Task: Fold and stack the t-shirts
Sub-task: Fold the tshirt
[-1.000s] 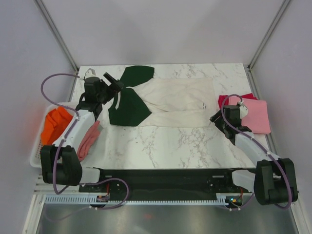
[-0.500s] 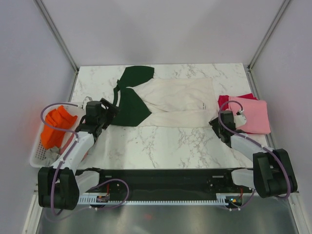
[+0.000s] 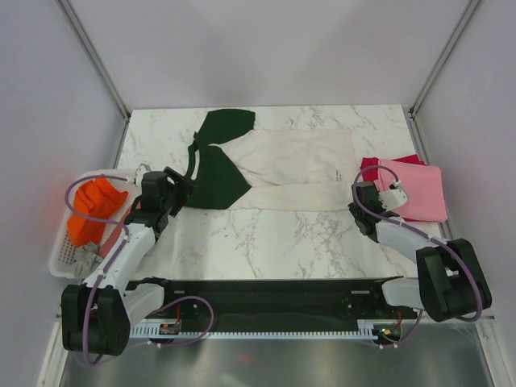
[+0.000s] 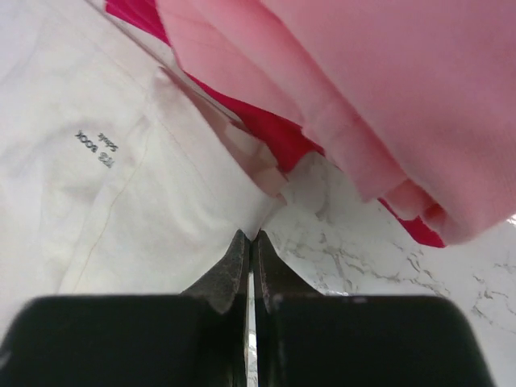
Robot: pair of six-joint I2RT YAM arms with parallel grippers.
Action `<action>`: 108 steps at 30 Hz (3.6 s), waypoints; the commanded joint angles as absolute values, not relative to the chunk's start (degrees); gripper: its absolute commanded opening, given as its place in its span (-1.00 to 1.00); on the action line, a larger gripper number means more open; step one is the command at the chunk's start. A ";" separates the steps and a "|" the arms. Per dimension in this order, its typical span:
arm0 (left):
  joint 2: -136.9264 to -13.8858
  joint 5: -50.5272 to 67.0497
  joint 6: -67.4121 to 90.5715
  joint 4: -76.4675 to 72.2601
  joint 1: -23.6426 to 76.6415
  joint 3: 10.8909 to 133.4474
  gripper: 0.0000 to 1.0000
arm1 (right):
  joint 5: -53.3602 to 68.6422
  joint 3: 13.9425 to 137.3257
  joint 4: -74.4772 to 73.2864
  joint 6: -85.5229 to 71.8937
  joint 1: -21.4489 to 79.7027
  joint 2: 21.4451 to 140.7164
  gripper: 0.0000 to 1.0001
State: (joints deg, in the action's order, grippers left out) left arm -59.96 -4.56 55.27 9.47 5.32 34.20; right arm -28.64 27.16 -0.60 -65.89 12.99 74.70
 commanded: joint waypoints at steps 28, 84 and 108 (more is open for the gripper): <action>-74.88 -17.57 62.75 0.18 11.16 30.14 0.21 | -32.17 24.78 3.16 -53.53 13.97 66.27 -1.00; -61.66 -22.06 43.42 39.64 10.90 101.86 -0.96 | -28.91 88.43 -31.82 -32.17 13.89 52.11 -1.00; -93.43 10.19 51.24 20.24 -5.89 120.61 -0.96 | -3.44 107.76 -19.08 -43.33 1.58 89.01 -1.00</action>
